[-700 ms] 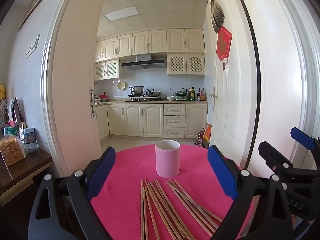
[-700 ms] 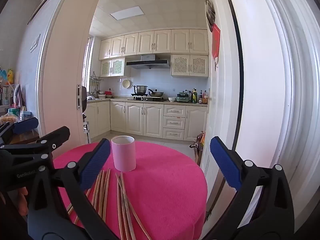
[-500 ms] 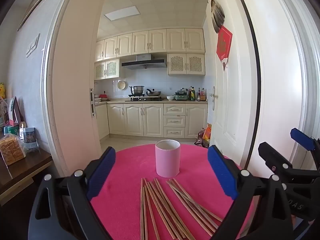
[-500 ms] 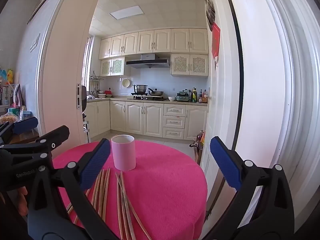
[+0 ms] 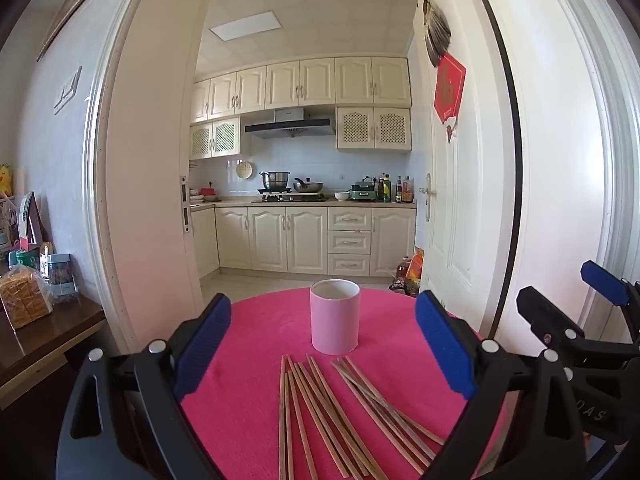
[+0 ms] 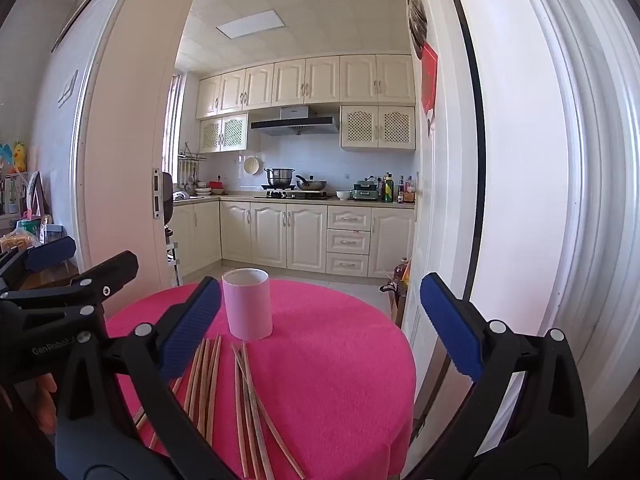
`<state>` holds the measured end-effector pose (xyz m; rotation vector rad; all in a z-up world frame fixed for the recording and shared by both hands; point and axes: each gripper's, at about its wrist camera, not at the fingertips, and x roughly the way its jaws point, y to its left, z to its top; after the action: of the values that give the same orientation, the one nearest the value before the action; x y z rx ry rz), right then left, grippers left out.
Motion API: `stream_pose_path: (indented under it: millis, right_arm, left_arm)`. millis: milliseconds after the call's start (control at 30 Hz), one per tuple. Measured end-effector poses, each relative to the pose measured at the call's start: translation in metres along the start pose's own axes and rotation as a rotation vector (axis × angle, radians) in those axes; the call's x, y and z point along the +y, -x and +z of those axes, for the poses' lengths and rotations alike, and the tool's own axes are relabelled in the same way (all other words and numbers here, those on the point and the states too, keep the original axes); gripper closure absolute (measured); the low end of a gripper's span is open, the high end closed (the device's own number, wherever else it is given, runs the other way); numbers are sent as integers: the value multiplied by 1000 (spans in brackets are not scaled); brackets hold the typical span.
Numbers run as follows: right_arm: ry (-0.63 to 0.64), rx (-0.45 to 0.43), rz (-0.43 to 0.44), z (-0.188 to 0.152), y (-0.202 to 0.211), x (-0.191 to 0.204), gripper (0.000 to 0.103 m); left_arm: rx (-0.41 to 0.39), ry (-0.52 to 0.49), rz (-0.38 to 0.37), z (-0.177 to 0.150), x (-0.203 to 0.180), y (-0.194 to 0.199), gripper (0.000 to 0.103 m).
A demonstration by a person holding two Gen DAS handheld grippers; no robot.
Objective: Organize utensils
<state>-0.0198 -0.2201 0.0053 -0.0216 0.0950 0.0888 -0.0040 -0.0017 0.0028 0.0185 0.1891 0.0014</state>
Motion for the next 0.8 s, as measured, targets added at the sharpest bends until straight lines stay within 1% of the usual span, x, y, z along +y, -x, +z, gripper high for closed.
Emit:
stream_pose_path:
  millis: [433, 800]
  right_arm:
    - [-3, 1, -3, -1, 2, -1, 6]
    - [-4, -2, 2, 3, 1, 0, 6]
  left_arm:
    - [3, 0, -4, 1, 0, -3, 11]
    - [-11, -6, 3, 10, 1, -6, 11]
